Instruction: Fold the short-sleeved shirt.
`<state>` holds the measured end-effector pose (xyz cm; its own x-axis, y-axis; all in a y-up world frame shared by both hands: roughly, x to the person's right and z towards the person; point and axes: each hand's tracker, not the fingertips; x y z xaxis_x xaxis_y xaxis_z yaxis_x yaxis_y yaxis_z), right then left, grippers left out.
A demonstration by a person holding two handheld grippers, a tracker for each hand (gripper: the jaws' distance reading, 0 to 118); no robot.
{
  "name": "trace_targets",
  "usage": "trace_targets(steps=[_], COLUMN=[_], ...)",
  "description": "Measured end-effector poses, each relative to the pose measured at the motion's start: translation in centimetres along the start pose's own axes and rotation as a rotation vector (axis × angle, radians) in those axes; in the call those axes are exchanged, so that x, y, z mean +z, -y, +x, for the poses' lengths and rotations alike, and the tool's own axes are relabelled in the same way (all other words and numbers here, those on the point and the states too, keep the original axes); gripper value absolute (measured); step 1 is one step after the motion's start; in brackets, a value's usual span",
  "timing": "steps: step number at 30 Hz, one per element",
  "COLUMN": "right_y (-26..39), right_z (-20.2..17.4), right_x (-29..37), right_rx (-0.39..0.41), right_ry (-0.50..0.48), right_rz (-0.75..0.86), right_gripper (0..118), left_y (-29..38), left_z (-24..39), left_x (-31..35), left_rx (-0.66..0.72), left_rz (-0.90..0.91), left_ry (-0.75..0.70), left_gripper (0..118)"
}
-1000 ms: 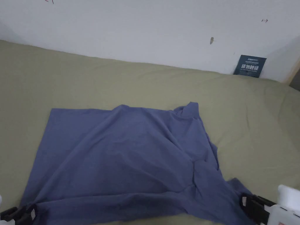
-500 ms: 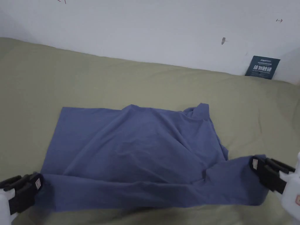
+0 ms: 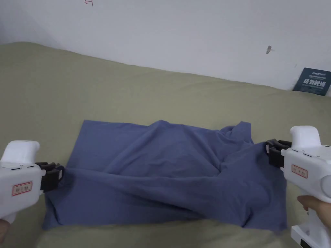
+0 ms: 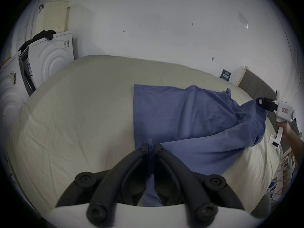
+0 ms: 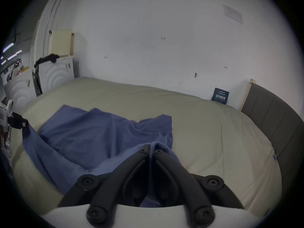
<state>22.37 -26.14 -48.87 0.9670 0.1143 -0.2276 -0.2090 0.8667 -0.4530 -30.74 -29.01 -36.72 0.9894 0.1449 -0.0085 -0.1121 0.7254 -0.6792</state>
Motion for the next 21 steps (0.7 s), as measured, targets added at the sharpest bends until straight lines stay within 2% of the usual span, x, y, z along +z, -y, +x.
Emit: trace_targets(steps=[5,7,8,9,12,13,14,15,17,19,21], right_y=[1.3,1.3,1.1,1.1,0.1,-0.3,-0.5,-0.8,-1.1,-0.8,0.7], right_z=[0.3,0.3,0.2,0.2,0.2,0.2,-0.1,-0.6,-2.4,-4.3,-5.7], right_x=[-3.6,-4.3,-4.4,-4.2,-2.0,-1.0,0.5,2.3,5.7,8.7,11.1], right_rx=[0.012,0.010,0.005,0.007,0.011,0.014,0.016,0.029,0.028,-0.020,-0.110], right_ry=[0.045,0.056,0.051,0.051,0.017,0.001,-0.017,-0.018,0.040,0.076,0.051], right_rz=[-0.053,-0.062,-0.072,-0.075,-0.085,-0.090,-0.080,-0.049,-0.010,-0.005,-0.006], right_gripper=[3,3,6,16,40,73,95,94,92,92,92], left_y=[-0.1,-0.4,-0.4,-0.4,-0.7,-0.9,-1.1,-1.2,-0.9,0.0,1.2], left_z=[-0.5,-0.3,-0.2,0.1,-0.5,-0.6,-0.3,0.2,1.5,3.0,4.9], left_x=[-3.0,-3.8,-3.9,-3.8,-1.8,-0.8,0.5,1.9,4.8,7.3,9.5], left_rx=[-0.029,-0.112,-0.143,-0.155,-0.080,-0.051,-0.027,-0.021,-0.021,-0.002,0.037], left_rz=[-0.039,-0.047,-0.049,-0.042,0.007,0.018,0.032,0.059,0.150,0.243,0.276], left_ry=[-0.034,-0.050,-0.065,-0.065,-0.009,0.023,0.020,-0.009,-0.042,-0.072,-0.058], left_gripper=[6,6,12,23,37,52,73,81,82,82,81])
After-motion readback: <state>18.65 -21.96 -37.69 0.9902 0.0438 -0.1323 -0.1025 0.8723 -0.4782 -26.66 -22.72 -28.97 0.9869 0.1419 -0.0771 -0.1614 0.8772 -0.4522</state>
